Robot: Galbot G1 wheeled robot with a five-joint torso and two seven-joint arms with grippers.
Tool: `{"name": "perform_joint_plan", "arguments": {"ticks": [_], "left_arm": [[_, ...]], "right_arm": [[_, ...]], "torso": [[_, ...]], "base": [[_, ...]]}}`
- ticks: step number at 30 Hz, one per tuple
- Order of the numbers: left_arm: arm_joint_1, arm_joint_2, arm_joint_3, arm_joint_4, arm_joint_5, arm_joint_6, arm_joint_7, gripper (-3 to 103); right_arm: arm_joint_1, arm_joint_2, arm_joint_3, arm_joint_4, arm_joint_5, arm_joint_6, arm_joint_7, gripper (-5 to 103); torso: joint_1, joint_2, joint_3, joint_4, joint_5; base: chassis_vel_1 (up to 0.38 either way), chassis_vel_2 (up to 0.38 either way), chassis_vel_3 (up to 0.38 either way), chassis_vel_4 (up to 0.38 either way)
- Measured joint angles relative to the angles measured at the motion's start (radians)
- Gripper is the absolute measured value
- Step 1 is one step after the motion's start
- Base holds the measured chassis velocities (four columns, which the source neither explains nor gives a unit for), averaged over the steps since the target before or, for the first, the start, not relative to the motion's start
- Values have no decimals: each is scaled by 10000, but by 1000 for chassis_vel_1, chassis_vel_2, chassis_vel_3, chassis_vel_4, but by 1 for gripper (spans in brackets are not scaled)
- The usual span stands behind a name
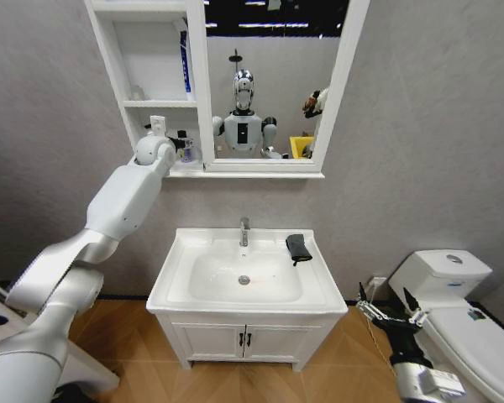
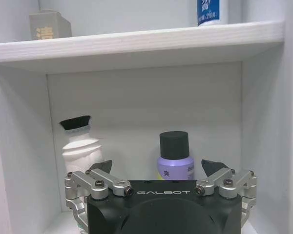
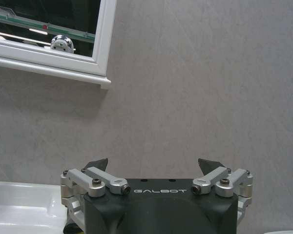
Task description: Move facial cleanser and shampoo from washbasin to cabinet, then wipe washbasin with towel.
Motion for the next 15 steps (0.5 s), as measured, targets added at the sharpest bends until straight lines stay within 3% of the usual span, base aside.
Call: {"name": "perform_joint_plan", "arguments": {"ticks": [6, 15], "left_arm": [[836, 425, -444, -2071, -658, -153, -308, 100], [1565, 596, -816, -2798, -911, -383, -372, 100]], "right_arm": [[1, 14, -17, 29, -33, 0, -9, 100], [35, 73, -105, 120, -129, -71, -32, 100]], "torso": [[-1, 1, -1, -2, 5], [1, 0, 1, -2, 3]], "base": [[0, 0, 0, 0], [0, 0, 0, 0]]}}
